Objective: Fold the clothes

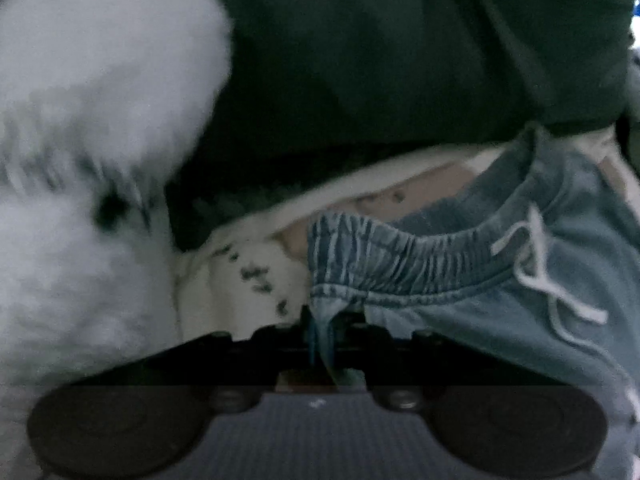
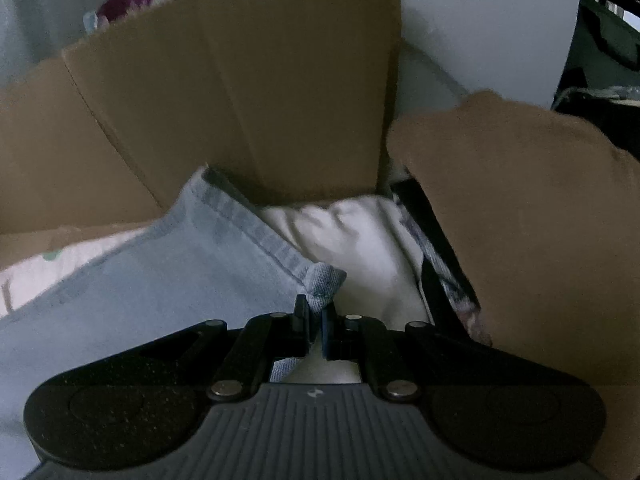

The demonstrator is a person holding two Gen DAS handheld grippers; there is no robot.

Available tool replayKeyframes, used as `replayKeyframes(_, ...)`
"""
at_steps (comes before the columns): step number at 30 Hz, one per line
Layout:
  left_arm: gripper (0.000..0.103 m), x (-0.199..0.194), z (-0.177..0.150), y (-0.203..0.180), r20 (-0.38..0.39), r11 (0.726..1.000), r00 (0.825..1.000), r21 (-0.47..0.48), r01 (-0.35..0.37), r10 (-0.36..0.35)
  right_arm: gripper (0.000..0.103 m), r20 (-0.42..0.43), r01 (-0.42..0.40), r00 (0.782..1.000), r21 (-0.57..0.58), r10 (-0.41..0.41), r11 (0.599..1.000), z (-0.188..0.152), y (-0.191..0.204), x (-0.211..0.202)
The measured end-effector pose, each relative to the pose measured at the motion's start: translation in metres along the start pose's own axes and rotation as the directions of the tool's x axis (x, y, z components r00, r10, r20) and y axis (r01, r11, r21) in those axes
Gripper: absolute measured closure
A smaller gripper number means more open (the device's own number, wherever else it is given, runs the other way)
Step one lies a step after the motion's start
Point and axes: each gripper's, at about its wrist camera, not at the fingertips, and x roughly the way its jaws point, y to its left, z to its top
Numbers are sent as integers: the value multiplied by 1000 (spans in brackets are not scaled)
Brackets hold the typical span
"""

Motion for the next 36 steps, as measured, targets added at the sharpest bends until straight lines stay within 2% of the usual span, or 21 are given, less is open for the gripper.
replayKeyframes(2,94,-4,3,-6,-10,999,1000,35,-14,14,99,-13,3,1000,0,-3,1000,-4,-2,4)
replayKeyframes(6,82,-11,10,-18,-29,994,999,106,-40,43,99,-35,1,999,3,-1,1000,-9,-6,10)
replayKeyframes(8,78,-15,13,-24,-38,989,998,142,-52,58,94,-46,1,999,5,0,1000,-11,-8,13)
replayKeyframes(10,58,-26,19,-35,-11,985,999,166,-45,47,88,-50,-1,999,9,2,1000,-13,-9,15)
replayKeyframes(12,50,-40,27,-48,32,982,999,187,-25,20,82,-26,-1,1000,6,2,1000,-13,-10,8)
replayKeyframes(15,47,-45,45,-78,64,969,997,244,26,-43,73,10,4,1000,-9,-4,1000,-14,-11,-2)
replayKeyframes(18,43,-38,61,-111,77,951,992,299,76,-103,71,47,3,999,-32,-2,999,-13,-11,-11)
replayKeyframes(22,42,-16,77,-152,47,922,981,353,160,-188,70,100,3,995,-65,4,998,-7,-8,-20)
replayKeyframes(24,39,-2,81,-169,30,909,978,375,182,-208,68,118,1,993,-92,10,996,-2,-6,-20)
replayKeyframes(27,38,20,87,-193,4,888,971,405,216,-238,59,115,-32,992,-127,47,991,8,-1,-8)
replayKeyframes(30,37,38,92,-212,-16,868,965,433,244,-263,57,115,-61,990,-176,82,982,18,10,6)
replayKeyframes(33,27,53,94,-228,-11,856,966,460,234,-259,53,113,-75,989,-212,101,974,31,21,27)
replayKeyframes(36,26,64,97,-241,4,847,968,485,218,-251,50,93,-106,987,-226,130,968,45,31,47)
